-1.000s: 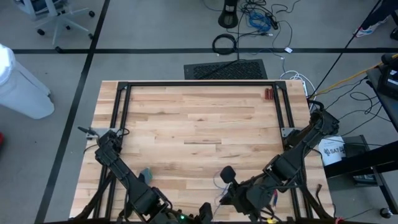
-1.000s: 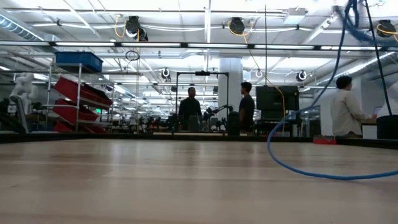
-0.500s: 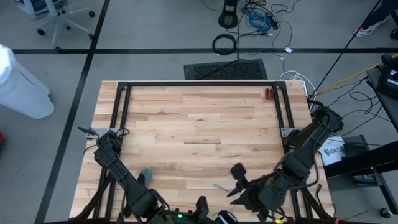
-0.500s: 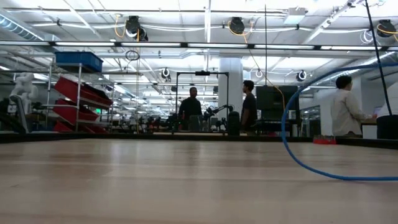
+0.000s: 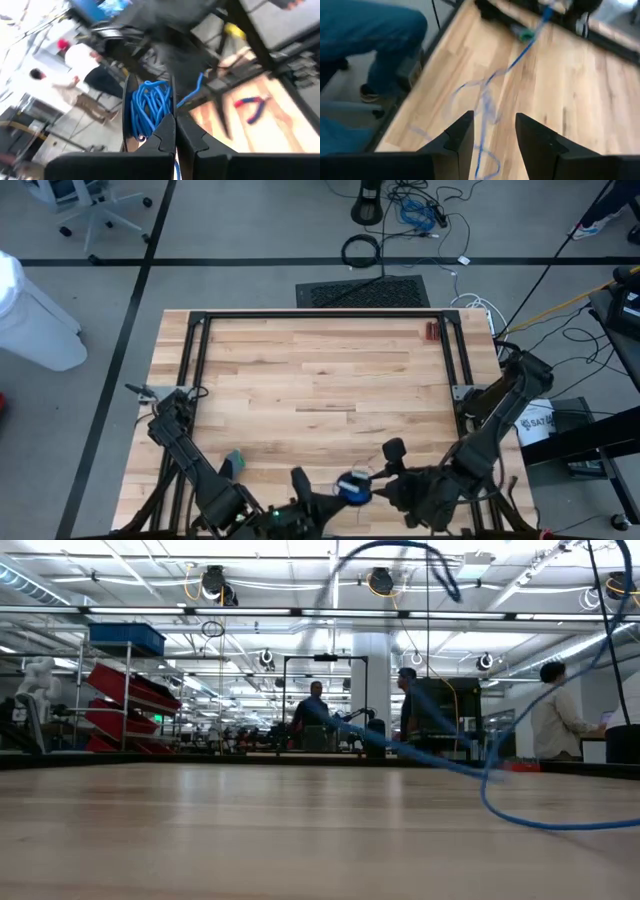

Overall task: Coil cords
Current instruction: Coil the blue wire onto the black spool

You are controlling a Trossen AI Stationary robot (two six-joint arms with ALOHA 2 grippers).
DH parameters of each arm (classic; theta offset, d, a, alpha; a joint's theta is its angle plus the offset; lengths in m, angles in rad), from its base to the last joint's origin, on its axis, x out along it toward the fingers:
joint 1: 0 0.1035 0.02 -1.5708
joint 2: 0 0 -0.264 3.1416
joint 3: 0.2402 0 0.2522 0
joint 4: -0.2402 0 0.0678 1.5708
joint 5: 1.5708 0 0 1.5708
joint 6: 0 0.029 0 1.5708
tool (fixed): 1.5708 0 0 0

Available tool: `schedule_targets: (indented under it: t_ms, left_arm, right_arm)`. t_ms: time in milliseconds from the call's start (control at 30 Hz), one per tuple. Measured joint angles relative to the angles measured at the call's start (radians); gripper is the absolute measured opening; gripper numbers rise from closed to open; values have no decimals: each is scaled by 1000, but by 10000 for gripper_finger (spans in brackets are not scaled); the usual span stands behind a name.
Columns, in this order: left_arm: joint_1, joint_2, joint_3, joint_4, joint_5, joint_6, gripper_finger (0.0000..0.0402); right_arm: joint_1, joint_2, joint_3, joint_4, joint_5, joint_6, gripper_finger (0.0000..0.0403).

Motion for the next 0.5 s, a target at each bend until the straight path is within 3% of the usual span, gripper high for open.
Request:
schedule_targets:
  t_ms: [133,267,500]
  left_arm:
    - [27,-18,2,-22,-48,-41,0]
    - [95,-27,2,-64,-20,-64,0]
    - [233,-29,1,-77,256,-65,0]
  right_arm:
    - [0,1,-154,138,17,65,132]
    - [-5,0,-268,254,20,74,132]
    - [-23,-2,-288,267,72,64,132]
